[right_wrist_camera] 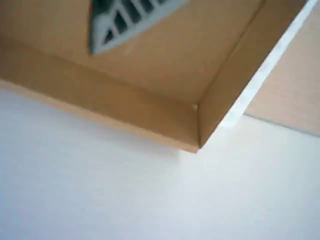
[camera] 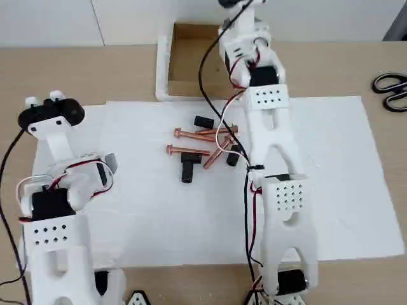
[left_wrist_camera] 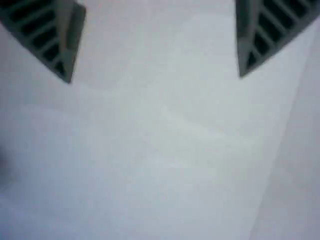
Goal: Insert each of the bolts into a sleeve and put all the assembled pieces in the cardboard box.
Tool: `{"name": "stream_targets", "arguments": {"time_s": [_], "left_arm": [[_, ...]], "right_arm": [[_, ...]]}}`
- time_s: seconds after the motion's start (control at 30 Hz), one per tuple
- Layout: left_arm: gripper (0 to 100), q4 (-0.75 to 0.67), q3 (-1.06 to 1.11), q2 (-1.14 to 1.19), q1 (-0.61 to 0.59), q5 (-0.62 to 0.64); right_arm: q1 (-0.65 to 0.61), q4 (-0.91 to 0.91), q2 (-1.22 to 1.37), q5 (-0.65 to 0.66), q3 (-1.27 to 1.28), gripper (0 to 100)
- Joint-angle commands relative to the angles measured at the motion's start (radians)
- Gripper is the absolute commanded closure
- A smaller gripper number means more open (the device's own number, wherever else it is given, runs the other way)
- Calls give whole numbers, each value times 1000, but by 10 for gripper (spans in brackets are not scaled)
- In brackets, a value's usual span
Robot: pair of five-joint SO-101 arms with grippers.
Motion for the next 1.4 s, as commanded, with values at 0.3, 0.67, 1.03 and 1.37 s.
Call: {"name": "stream_targets", "arguments": {"time_s": [0.3,0.67,1.03,1.37], "left_arm": [[794,-2,-2,-21,3,-8],[794,-2,42,-21,5,-6],[794,-3,73,-21,5,-8],[794,-25,74,-21,3,-8]], "right_arm": [[5,912,-33,3,-456,815],[41,937,-387,-74,-298,816],[7,892,-954,-169,749,816],[-50,673,-966,-394,1060,816]]}}
